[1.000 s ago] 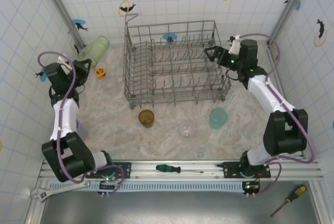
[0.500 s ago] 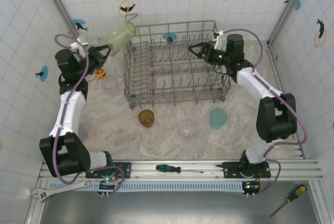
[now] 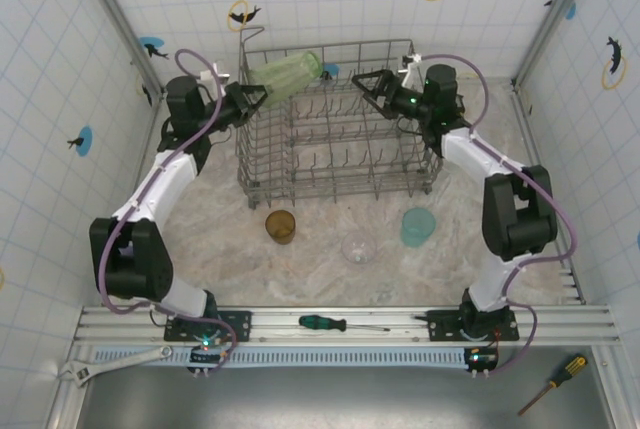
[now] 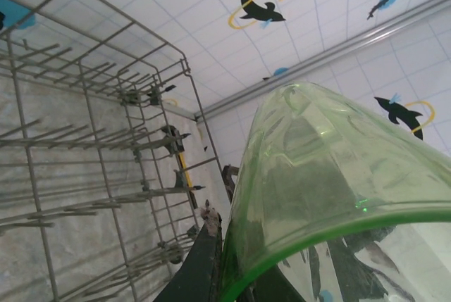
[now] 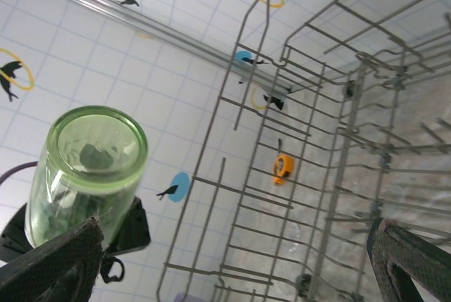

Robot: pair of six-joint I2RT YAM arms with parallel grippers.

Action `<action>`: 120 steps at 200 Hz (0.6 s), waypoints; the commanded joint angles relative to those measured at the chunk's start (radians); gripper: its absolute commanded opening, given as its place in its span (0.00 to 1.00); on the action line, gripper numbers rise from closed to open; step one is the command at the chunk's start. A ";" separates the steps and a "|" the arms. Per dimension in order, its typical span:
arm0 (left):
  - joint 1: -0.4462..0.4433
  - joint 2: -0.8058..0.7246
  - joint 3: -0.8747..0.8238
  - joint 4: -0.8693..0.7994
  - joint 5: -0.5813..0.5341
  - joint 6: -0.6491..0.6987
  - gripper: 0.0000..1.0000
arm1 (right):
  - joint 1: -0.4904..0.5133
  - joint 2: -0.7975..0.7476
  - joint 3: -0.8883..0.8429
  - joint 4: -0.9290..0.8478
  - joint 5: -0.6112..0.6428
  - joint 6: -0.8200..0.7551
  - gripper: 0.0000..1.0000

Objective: Load the cups into the dish rack

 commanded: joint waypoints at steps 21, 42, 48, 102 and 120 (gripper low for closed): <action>-0.041 0.062 0.055 0.039 -0.013 0.026 0.00 | 0.042 0.067 0.110 0.189 -0.008 0.138 1.00; -0.062 0.086 0.074 0.040 -0.019 0.027 0.00 | 0.057 0.093 0.141 0.212 -0.002 0.164 1.00; -0.068 0.091 0.078 0.039 -0.023 0.026 0.00 | 0.061 0.099 0.151 0.214 0.002 0.169 1.00; -0.102 0.132 0.121 0.038 -0.033 0.024 0.00 | 0.095 0.153 0.195 0.229 0.005 0.211 0.99; -0.112 0.141 0.125 0.039 -0.036 0.024 0.00 | 0.104 0.170 0.219 0.227 0.000 0.217 0.99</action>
